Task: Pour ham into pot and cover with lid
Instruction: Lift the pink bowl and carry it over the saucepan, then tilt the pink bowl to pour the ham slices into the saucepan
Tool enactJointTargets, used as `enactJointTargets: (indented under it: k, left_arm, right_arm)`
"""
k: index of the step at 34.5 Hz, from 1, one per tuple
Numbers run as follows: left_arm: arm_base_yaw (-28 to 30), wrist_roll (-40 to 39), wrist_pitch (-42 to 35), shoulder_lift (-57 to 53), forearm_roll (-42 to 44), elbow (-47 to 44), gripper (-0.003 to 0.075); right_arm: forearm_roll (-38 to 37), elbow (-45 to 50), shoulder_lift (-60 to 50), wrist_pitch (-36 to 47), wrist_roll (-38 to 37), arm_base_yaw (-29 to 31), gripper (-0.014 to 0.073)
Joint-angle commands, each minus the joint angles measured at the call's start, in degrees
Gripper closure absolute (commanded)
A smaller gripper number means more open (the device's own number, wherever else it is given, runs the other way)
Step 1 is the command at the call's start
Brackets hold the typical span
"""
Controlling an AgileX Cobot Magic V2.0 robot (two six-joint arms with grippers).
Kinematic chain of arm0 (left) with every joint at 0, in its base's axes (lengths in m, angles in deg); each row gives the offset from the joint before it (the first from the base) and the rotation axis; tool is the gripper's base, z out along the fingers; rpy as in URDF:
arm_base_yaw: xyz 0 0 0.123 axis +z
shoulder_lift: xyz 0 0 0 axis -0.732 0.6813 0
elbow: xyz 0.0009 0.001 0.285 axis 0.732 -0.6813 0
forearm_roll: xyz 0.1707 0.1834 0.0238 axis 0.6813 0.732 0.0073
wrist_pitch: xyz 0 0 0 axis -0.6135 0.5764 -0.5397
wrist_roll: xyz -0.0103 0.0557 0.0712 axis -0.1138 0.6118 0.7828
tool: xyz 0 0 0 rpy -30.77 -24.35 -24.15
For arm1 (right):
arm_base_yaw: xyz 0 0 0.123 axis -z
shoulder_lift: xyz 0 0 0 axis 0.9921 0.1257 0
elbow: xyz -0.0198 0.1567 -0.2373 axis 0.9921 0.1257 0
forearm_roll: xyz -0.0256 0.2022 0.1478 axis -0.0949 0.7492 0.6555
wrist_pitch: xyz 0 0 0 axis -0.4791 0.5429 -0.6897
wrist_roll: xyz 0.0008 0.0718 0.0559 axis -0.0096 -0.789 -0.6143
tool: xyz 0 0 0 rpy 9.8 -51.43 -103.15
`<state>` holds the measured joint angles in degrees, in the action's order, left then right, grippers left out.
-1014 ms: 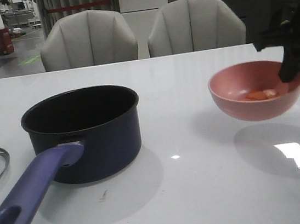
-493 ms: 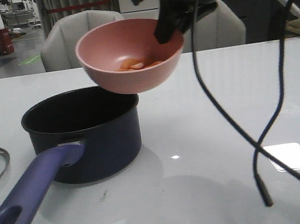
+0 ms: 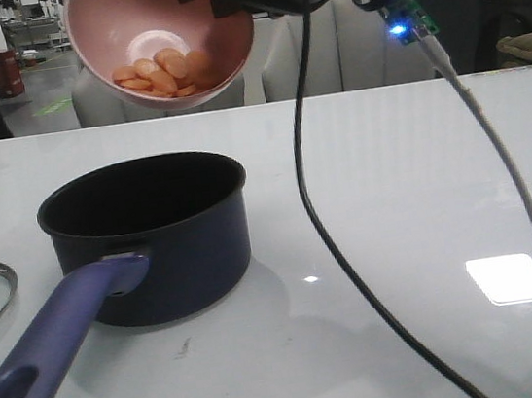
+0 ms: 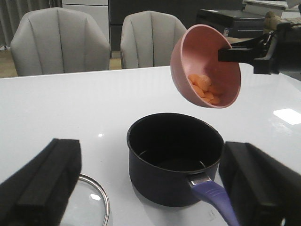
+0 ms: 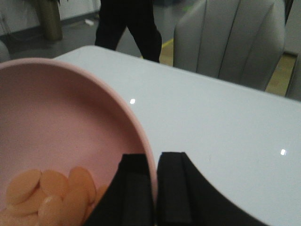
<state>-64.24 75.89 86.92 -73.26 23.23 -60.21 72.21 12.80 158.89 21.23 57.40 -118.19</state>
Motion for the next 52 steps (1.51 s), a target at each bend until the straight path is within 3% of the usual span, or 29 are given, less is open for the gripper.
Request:
enactJointTargets:
  k: [1, 8, 16, 21, 25, 36, 43, 48, 52]
  left_arm:
    - [-0.5, -0.2, -4.2, 0.6, -0.4, 1.5, 0.0103]
    - [-0.5, -0.2, -4.2, 0.6, -0.4, 1.5, 0.0103]
    - [-0.5, -0.2, -4.2, 0.6, -0.4, 1.5, 0.0103]
    - [-0.5, -0.2, -4.2, 0.6, -0.4, 1.5, 0.0103]
    - [-0.5, -0.2, -4.2, 0.6, -0.4, 1.5, 0.0103]
    - [-0.5, -0.2, -4.2, 0.6, -0.4, 1.5, 0.0103]
    - [-0.5, -0.2, -4.2, 0.6, -0.4, 1.5, 0.0103]
    - [-0.5, -0.2, -4.2, 0.6, -0.4, 1.5, 0.0103]
    - [-0.5, -0.2, -4.2, 0.6, -0.4, 1.5, 0.0103]
  right_arm:
    - [-2.0, 0.8, -1.0, 16.0, 6.0, -0.5, 0.0455]
    - [-1.5, 0.8, 2.8, 20.9, 20.0, -2.6, 0.0455]
    - [2.2, 0.7, 8.0, 32.7, 43.0, -6.1, 0.0455]
    - [1.9, 0.8, 11.0, 42.5, 51.5, -7.2, 0.0455]
    - [0.6, 0.8, 11.5, 45.8, 56.0, -7.7, 0.0455]
    - [-9.2, 0.8, 11.4, 45.8, 65.4, -7.8, 0.0455]
    - [-9.9, 0.8, 11.4, 45.8, 68.9, -7.7, 0.0455]
    - [-8.6, 0.6, 11.5, 45.7, 68.1, -6.9, 0.0455]
    - [-2.5, -0.1, 11.5, 45.7, 57.1, -6.7, 0.0455]
